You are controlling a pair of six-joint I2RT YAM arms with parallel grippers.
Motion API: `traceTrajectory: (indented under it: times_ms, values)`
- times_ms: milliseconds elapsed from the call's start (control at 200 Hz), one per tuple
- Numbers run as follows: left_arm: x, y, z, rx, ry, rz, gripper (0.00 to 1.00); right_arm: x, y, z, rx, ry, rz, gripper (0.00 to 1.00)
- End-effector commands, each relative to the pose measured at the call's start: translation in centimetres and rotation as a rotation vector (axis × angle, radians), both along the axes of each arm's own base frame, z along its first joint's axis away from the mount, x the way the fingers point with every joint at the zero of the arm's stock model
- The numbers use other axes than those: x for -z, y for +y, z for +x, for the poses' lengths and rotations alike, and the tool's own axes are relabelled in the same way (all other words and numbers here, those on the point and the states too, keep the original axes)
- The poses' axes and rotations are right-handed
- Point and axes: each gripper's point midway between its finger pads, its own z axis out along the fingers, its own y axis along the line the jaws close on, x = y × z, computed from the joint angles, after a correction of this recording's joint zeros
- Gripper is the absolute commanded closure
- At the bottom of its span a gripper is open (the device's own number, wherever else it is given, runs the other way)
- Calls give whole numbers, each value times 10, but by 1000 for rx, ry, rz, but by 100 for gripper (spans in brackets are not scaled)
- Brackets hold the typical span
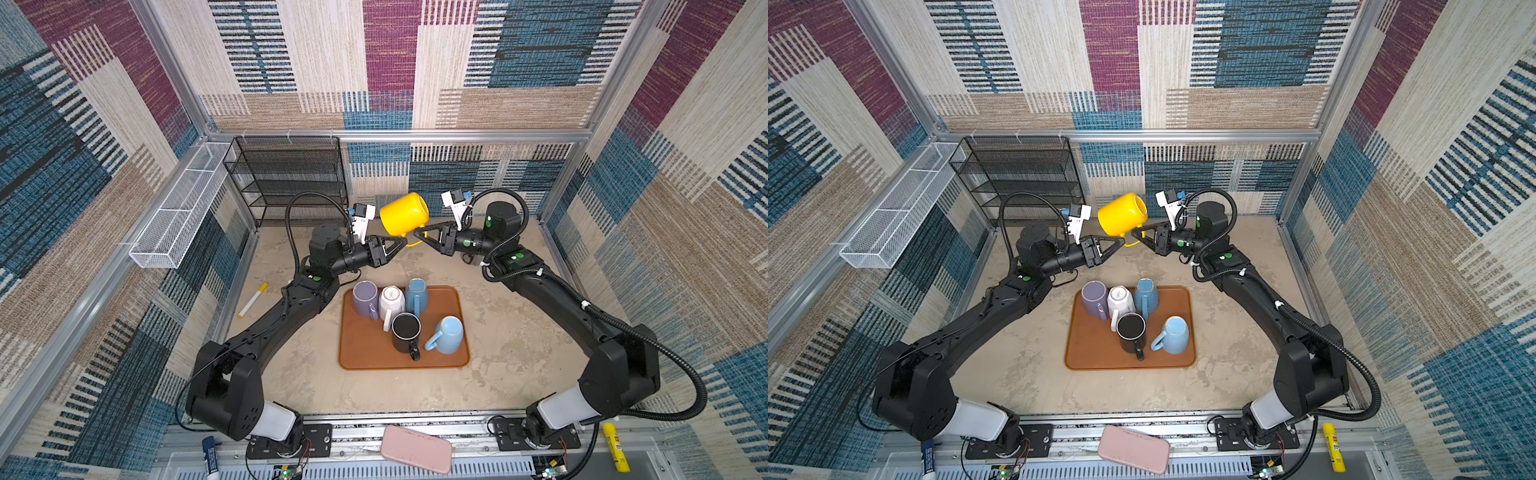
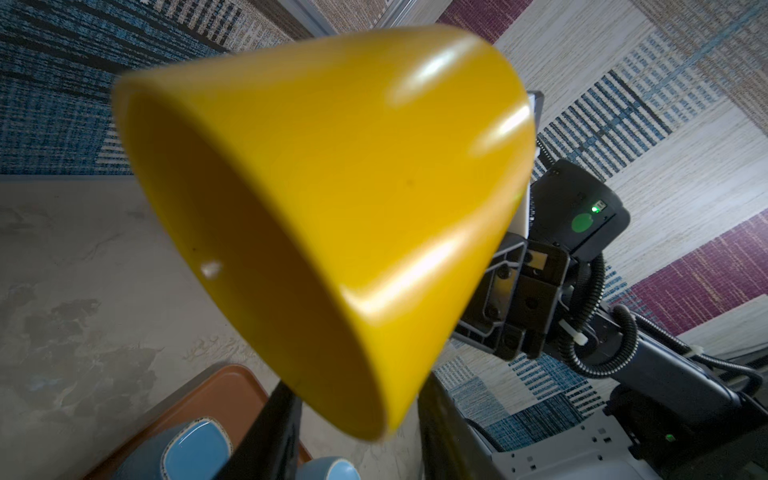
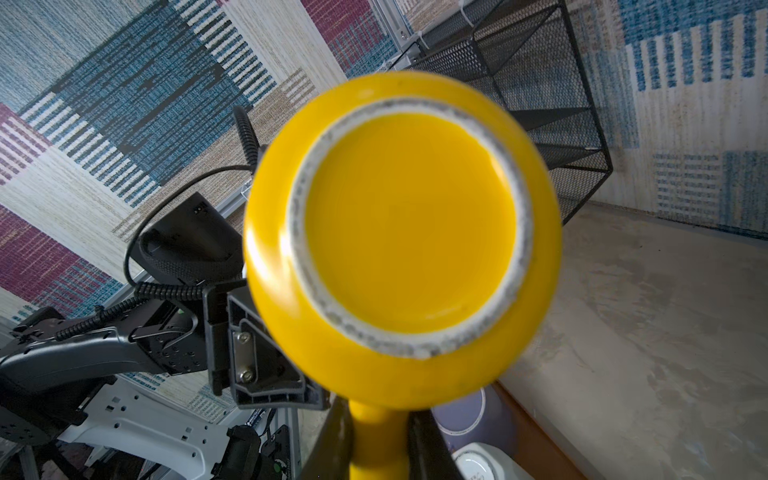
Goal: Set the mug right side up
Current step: 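Lift the yellow mug with the right gripper while the left gripper rises toward it, then grasp the yellow mug's body with the left gripper beside the right gripper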
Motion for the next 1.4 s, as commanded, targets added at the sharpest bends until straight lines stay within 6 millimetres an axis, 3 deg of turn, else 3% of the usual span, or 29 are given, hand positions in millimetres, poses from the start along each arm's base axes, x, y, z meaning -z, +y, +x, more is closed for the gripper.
traceTrajectory:
  times_ms: [0,205,406,1107,1397]
  values:
    - [-20,-2,-6,32,-74,-54,58,-31,3,-11,-53,-101,86,100]
    - [-27,-1,-7,28,-96,-79,62,-30,12,-18,-94,-82,118,100]
    - [-43,4,-9,5,-163,-120,76,-28,17,-22,-97,-64,151,100]
    - [-74,10,-16,-11,-237,-167,85,1,29,-25,-118,17,175,100]
    - [-79,8,-16,1,-237,-178,100,2,31,-23,-114,20,158,100]
